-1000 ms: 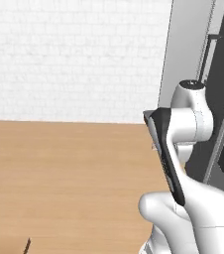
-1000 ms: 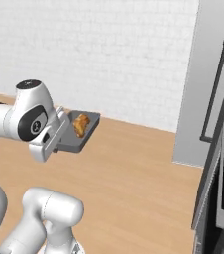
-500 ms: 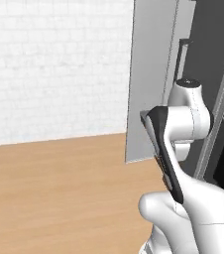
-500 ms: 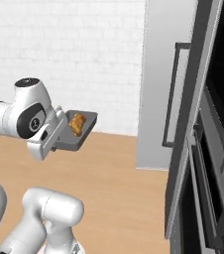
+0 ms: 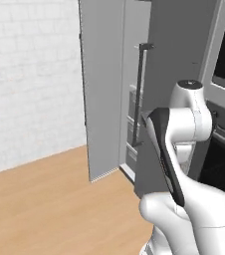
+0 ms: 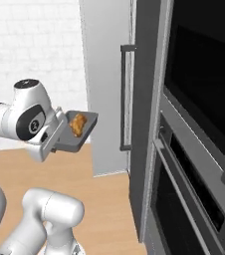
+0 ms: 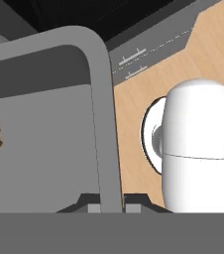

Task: Take the meat container that has the chicken drumstick and place it on the second highest rack of the freezer. Then take the vegetable container that has the broccoli and lemon wedge and place it on the highest rack of the freezer.

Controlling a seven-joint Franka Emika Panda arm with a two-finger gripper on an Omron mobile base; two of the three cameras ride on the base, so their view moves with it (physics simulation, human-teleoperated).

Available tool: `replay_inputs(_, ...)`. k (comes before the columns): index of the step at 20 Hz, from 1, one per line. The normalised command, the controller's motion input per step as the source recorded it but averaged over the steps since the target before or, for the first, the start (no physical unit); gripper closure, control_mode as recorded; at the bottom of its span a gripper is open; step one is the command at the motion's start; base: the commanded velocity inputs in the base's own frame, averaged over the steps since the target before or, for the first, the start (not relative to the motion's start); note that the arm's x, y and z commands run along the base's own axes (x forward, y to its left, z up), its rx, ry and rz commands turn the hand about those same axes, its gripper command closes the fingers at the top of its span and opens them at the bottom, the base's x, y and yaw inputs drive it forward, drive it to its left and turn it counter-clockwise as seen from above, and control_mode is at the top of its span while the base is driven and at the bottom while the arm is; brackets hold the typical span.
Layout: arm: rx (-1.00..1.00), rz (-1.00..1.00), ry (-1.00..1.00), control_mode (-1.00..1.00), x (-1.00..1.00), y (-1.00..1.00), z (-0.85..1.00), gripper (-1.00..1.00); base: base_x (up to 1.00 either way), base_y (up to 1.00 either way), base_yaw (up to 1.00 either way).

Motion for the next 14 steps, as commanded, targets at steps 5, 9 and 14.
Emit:
replay_inputs(5, 0.00, 0.00, 0.00, 1.00, 0.00, 0.00, 0.00, 1.00, 0.79, 0.72, -0.39)
replay_inputs(9, 0.00, 0.00, 0.00, 1.00, 0.00, 0.00, 0.00, 1.00, 0.78, 0.69, -0.36)
replay_inputs(14, 0.00, 0.00, 0.00, 1.00, 0.00, 0.00, 0.00, 1.00, 0.53, 0.47, -0.31)
